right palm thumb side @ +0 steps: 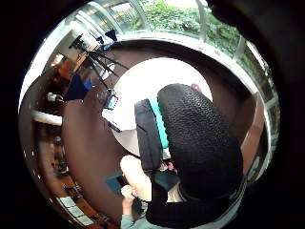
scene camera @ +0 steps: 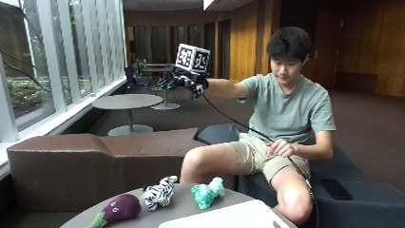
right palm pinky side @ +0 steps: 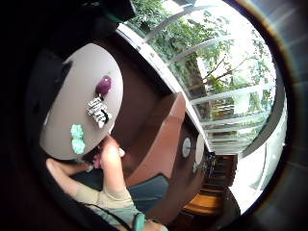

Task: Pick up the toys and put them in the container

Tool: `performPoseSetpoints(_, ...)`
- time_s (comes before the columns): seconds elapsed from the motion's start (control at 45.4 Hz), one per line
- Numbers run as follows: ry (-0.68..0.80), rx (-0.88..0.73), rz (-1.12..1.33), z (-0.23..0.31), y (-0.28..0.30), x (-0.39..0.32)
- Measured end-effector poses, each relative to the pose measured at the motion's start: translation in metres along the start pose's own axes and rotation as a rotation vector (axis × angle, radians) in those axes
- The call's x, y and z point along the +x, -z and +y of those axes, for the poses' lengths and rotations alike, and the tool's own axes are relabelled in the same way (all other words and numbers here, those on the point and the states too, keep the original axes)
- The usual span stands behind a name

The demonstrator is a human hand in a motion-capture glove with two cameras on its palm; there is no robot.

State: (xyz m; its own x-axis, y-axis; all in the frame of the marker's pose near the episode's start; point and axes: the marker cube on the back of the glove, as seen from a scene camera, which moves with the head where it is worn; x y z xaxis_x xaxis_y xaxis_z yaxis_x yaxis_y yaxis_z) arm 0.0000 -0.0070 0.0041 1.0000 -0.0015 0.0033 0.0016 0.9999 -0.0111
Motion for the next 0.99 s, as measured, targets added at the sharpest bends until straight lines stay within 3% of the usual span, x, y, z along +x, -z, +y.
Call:
performPoseSetpoints(0.33, 0.021, -0.055, -0.046, -0.044, -0.047, 0.0)
performPoseSetpoints(0.595, -0.024, -0.224, -0.03, -0.107, -0.12, 0.005)
performPoseSetpoints(0.771, -0.078, -0.349, 0.015, -0.188, -0.223, -0.007)
performPoseSetpoints(0.991, -0.347, -0.546, 0.017, -0.198, -0.362, 0.025)
